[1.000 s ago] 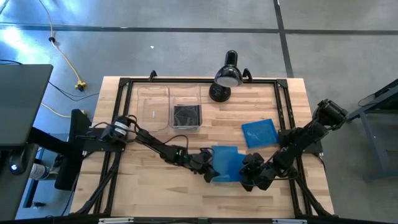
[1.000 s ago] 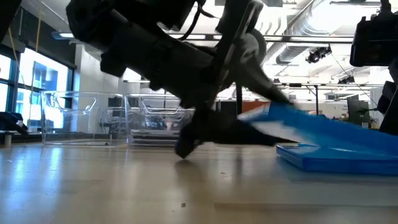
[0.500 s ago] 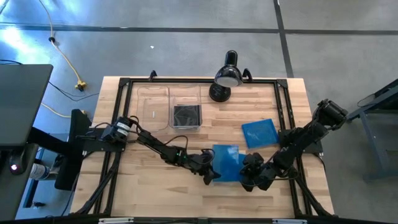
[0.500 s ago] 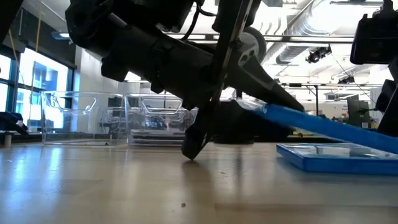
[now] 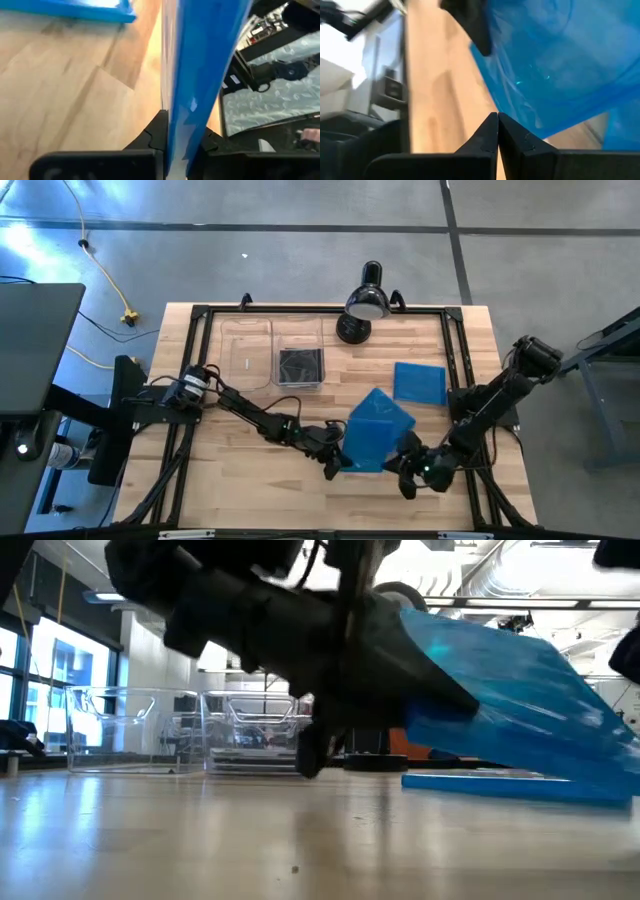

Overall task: Pick & place jewel cases by type
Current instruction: Put the left blue CD case into the left transparent bin

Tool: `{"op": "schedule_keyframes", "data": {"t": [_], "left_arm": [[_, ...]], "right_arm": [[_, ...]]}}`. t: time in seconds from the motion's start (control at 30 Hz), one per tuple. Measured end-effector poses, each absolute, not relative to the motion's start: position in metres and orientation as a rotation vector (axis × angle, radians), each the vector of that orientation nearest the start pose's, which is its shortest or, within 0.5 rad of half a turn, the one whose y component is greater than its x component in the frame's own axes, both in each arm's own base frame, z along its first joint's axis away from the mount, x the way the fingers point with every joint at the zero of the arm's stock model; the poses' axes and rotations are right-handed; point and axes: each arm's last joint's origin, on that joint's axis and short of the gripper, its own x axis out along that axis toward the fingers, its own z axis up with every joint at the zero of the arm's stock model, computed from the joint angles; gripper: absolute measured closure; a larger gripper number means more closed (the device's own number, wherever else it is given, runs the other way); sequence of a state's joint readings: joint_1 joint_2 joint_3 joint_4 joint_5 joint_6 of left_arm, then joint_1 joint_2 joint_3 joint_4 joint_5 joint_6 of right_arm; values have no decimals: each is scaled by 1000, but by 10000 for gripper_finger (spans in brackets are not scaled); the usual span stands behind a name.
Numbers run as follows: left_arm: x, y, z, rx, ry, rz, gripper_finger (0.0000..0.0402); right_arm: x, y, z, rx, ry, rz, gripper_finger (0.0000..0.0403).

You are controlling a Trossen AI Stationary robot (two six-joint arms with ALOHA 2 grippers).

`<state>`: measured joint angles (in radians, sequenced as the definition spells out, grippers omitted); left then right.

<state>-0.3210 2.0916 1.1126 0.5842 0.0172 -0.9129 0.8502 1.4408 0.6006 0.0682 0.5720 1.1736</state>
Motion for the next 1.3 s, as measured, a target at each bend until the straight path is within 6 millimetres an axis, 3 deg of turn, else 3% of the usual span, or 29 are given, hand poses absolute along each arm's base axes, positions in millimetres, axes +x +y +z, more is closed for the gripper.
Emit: {"op": "schedule_keyframes", "data": {"t": [0.13, 0.3, 0.47, 0.7, 1.0, 1.3], "left_arm": [[399, -137, 141, -791, 536, -134, 363], [381, -141, 182, -692, 543, -104, 366], [341, -137, 232, -563, 583, 57, 367], [268, -111, 295, -497, 579, 313, 367], [196, -53, 321, -558, 671, 637, 367], [157, 13, 332, -793, 779, 777, 367]], "right_arm": [[171, 192, 175, 608, 540, -61, 402], [154, 199, 187, 589, 451, -47, 402], [145, 205, 190, 575, 398, -51, 402], [147, 204, 190, 573, 388, -58, 403], [154, 199, 191, 589, 391, -72, 403], [164, 194, 191, 615, 425, -62, 403]]}}
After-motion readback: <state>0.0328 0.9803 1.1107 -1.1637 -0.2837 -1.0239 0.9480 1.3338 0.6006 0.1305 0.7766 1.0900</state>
